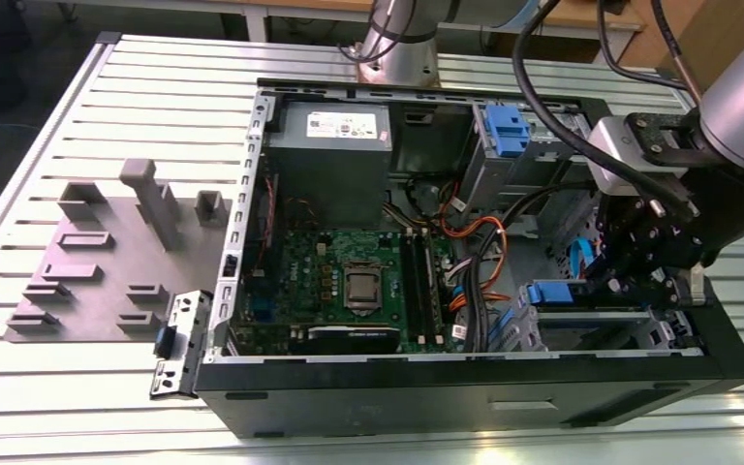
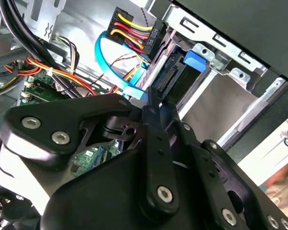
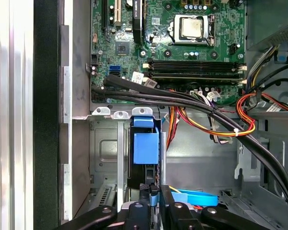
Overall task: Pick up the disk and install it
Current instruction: 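Insert the first disk wire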
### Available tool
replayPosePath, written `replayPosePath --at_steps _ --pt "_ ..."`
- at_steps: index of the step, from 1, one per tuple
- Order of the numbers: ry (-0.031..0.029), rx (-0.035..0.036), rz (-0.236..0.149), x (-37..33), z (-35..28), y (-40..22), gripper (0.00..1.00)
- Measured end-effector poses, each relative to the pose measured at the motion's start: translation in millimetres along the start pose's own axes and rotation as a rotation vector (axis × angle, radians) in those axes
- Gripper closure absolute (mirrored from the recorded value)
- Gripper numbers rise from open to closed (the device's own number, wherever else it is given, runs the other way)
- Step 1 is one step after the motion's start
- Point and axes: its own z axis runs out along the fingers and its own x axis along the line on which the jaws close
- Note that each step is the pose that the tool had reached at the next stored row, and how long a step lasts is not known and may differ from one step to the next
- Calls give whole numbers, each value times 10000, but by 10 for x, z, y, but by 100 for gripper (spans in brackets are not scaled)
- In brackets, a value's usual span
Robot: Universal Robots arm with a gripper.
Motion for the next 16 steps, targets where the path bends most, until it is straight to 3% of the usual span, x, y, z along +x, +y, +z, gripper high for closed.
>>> replayPosePath --at_steps 9,16 --pt "-1 0 1 -9 -247 -1 76" --pt "0 0 0 -9 -252 -24 76"
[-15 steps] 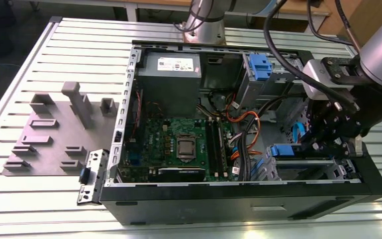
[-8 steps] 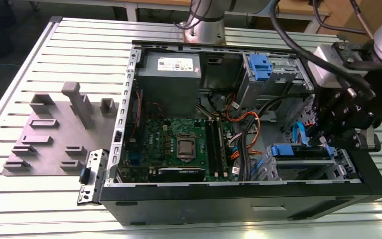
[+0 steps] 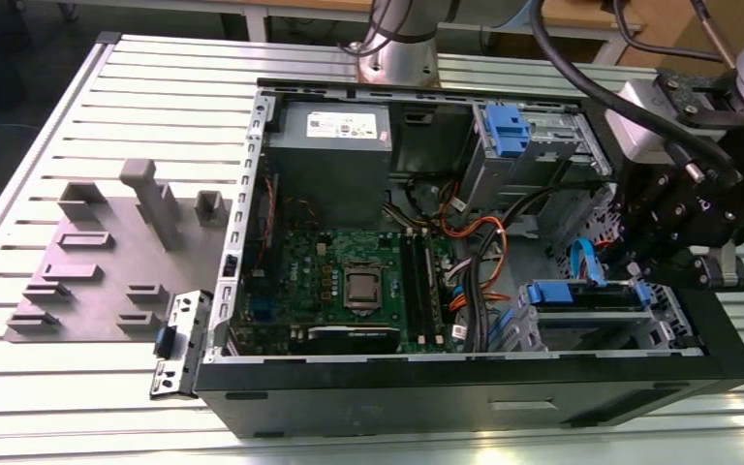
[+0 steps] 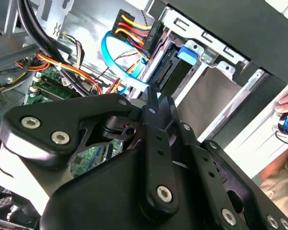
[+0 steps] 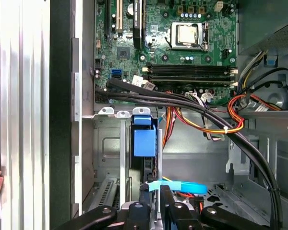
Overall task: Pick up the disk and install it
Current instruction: 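Insert the first disk wire, then insert the second disk wire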
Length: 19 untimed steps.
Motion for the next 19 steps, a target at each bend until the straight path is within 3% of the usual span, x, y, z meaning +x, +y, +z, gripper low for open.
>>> replayPosePath --at_steps 4,19 --pt "-1 0 0 -2 3 -55 76" --pt "-2 0 1 -3 -41 -56 76"
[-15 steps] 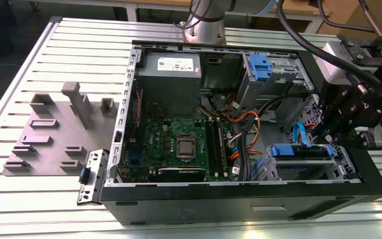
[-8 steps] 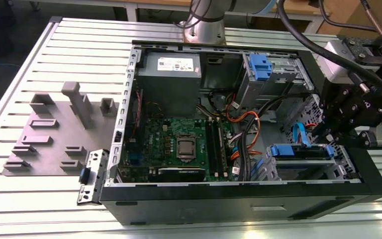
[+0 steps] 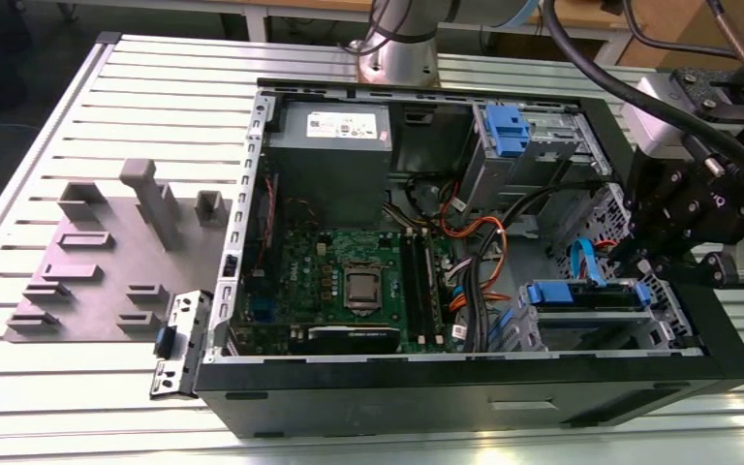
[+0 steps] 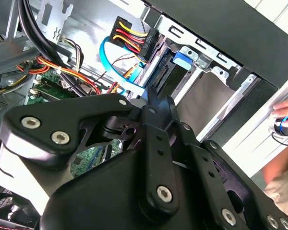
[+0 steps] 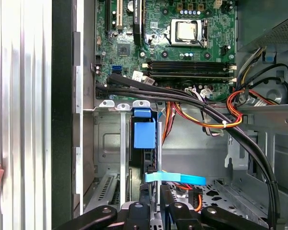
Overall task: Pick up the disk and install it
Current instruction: 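Insert the second disk wire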
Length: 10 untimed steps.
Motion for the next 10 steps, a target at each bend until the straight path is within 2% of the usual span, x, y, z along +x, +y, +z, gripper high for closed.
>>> replayPosePath --at_steps 5,10 --pt "0 -1 0 -25 13 -3 76" --pt "0 -17 1 -98 36 -26 76"
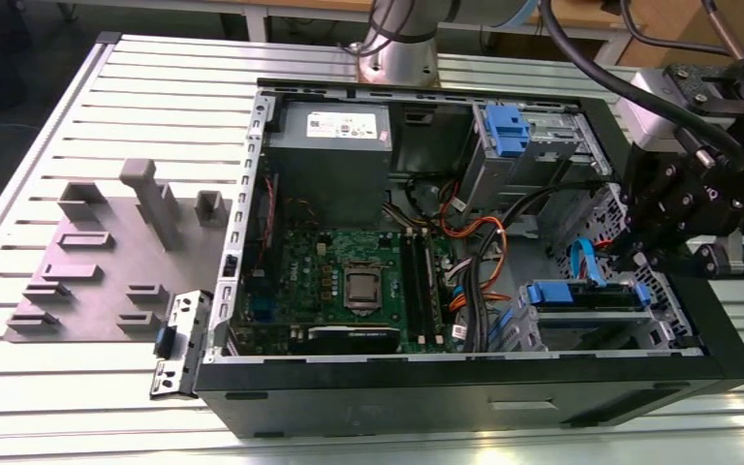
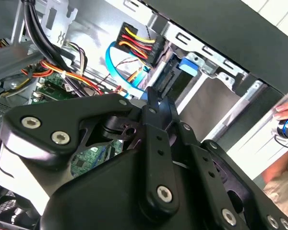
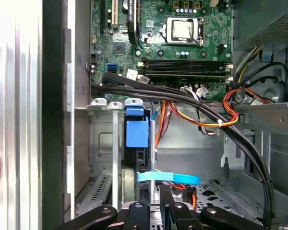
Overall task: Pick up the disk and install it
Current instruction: 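Insert the second disk wire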
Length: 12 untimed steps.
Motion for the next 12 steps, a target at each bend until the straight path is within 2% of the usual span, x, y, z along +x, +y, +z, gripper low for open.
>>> replayPosePath --at_steps 7,12 --pt "1 -41 2 -66 31 -45 76" --pt "-2 -43 2 -102 61 -56 76"
